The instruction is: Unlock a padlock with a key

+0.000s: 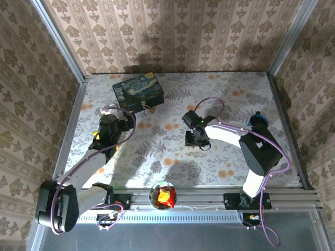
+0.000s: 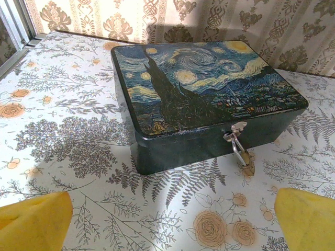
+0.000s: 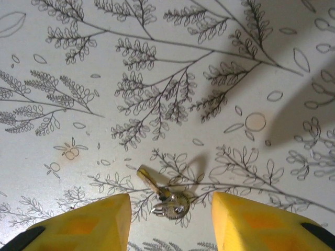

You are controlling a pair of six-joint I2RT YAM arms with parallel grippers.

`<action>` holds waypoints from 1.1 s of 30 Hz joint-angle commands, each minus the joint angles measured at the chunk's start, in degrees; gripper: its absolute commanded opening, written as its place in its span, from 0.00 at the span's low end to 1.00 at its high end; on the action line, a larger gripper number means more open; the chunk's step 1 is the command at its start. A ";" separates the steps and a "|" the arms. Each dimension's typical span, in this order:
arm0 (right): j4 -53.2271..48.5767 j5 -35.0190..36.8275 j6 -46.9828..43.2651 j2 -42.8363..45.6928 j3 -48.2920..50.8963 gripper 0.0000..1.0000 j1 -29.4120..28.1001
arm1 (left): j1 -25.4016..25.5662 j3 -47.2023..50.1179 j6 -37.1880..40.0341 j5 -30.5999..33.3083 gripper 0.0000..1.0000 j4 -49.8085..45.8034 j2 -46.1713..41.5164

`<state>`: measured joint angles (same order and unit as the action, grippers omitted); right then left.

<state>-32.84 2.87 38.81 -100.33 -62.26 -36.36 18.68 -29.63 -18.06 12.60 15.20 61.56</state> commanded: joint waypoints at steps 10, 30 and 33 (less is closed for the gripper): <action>-6.64 10.49 6.61 -4.38 -4.05 0.46 -4.71 | -0.40 -0.35 -0.74 -0.59 1.00 -0.26 0.23; -4.60 9.41 7.77 -3.53 -1.25 0.19 -5.29 | -0.49 -0.39 -1.18 -0.99 1.00 0.35 0.75; -4.51 9.60 7.69 -3.09 -1.12 0.17 -5.30 | -0.48 -0.52 -1.26 -1.17 1.00 0.26 0.88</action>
<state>-35.81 11.22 45.43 -104.71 -64.55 -41.74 18.65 -29.63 -18.44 12.16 15.25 62.19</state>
